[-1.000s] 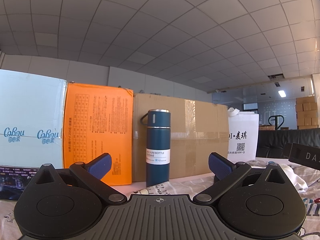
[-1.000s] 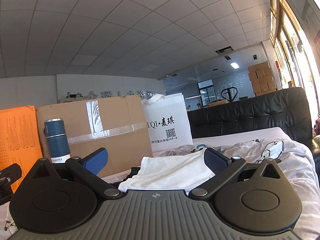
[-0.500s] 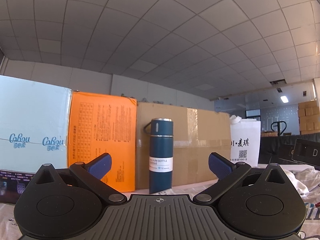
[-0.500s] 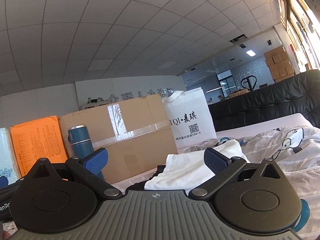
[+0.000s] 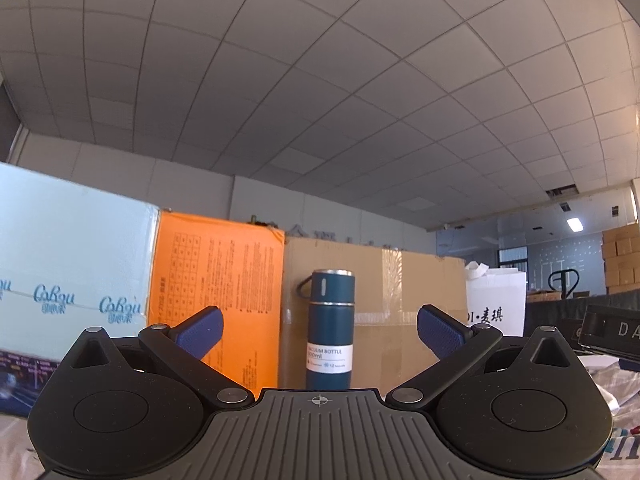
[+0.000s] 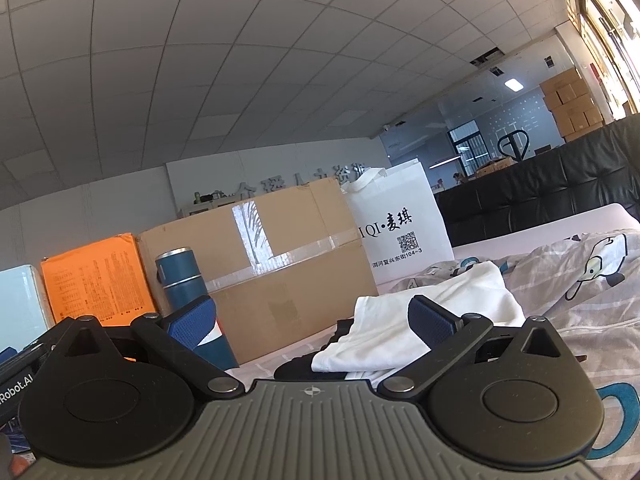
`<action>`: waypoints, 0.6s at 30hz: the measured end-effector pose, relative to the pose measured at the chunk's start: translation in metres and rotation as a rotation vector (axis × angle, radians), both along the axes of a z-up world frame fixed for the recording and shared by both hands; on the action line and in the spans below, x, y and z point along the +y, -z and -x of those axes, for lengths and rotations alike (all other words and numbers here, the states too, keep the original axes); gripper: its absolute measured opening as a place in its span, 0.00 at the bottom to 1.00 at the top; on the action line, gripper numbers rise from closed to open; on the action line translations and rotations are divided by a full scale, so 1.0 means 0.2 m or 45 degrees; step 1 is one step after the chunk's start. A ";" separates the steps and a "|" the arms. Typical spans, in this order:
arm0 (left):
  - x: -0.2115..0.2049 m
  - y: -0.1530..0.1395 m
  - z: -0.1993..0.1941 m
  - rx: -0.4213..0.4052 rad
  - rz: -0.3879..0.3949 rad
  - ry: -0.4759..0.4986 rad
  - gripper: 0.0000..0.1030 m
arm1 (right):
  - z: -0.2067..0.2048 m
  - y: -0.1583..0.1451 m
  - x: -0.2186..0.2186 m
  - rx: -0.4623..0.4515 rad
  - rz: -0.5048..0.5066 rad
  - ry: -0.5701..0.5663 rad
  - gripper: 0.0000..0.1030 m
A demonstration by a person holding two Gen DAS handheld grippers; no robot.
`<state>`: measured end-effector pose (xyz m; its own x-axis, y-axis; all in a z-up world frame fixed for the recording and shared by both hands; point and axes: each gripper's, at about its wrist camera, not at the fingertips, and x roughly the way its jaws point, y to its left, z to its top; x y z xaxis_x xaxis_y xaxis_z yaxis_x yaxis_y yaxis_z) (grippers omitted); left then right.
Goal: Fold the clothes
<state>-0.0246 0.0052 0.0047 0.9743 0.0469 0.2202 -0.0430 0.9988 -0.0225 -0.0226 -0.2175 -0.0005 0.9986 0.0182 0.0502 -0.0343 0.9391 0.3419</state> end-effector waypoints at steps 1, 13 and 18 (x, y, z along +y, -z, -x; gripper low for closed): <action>-0.01 0.00 0.01 -0.009 -0.014 -0.006 1.00 | 0.00 0.00 0.00 -0.005 0.001 -0.001 1.00; -0.05 -0.13 0.24 -0.156 -0.133 -0.151 1.00 | 0.03 -0.01 0.00 -0.069 0.003 -0.061 1.00; 0.01 -0.18 0.41 -0.196 -0.179 -0.224 1.00 | 0.12 -0.06 0.07 -0.089 -0.034 -0.240 1.00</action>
<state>-0.1073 0.0081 0.0414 0.9084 0.1711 0.3815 -0.2231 0.9700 0.0963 -0.0464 -0.2039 0.0121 0.9717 0.2023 0.1221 -0.2332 0.9045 0.3571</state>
